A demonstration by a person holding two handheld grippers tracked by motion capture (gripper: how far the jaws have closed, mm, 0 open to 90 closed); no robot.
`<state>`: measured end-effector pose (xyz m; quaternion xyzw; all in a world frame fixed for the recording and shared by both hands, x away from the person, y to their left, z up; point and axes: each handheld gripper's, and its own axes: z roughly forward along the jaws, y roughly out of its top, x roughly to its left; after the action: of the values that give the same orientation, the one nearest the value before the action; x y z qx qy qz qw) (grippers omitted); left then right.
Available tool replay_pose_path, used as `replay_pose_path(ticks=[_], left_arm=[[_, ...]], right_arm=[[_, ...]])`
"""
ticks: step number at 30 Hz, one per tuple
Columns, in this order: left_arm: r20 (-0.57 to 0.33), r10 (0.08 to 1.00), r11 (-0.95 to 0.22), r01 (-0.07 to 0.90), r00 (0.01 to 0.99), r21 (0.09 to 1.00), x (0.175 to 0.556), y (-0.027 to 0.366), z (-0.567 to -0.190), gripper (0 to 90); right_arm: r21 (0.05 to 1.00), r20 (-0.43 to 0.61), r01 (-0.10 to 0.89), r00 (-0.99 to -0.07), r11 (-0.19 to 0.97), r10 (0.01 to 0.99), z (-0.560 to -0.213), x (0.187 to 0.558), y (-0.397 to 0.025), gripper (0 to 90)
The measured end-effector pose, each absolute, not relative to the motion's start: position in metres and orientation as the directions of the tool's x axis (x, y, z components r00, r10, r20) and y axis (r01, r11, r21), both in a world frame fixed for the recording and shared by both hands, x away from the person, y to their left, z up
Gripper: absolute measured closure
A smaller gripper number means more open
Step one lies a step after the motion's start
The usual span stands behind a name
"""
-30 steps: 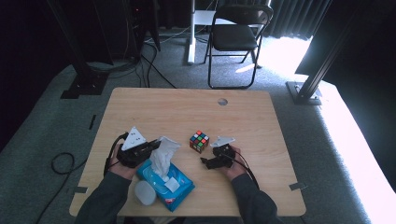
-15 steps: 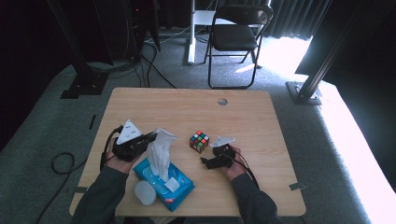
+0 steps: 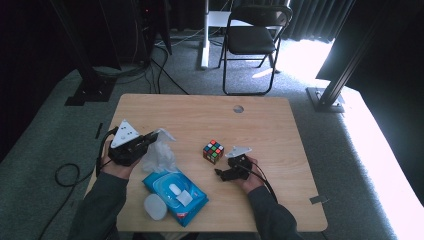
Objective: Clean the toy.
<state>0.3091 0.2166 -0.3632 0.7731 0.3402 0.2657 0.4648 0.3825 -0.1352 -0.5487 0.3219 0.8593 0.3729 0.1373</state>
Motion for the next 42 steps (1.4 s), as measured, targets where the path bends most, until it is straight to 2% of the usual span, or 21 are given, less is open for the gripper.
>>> replay_pose_path(ticks=[9,18,33,37,42], left_arm=[[0.075,0.759,-0.343,0.299,0.647,0.891,0.304,0.210,-0.377,88.6],[-0.003,0.766,-0.332,0.400,0.643,0.854,0.304,0.214,-0.416,88.4],[0.050,0.712,-0.312,0.252,0.700,0.916,0.279,0.201,-0.363,88.4],[0.048,0.712,-0.315,0.258,0.701,0.913,0.279,0.200,-0.365,88.2],[0.010,0.725,-0.321,0.326,0.688,0.889,0.286,0.203,-0.390,88.2]], right_arm=[[0.730,0.005,0.451,-0.755,0.514,0.656,-0.549,0.382,-0.135,17.0],[0.729,0.003,0.450,-0.755,0.515,0.655,-0.549,0.383,-0.135,17.0],[0.729,0.003,0.450,-0.756,0.516,0.655,-0.549,0.383,-0.135,17.0],[0.729,0.002,0.450,-0.756,0.516,0.655,-0.549,0.383,-0.135,17.0],[0.729,0.003,0.450,-0.756,0.516,0.655,-0.549,0.383,-0.135,17.0]])
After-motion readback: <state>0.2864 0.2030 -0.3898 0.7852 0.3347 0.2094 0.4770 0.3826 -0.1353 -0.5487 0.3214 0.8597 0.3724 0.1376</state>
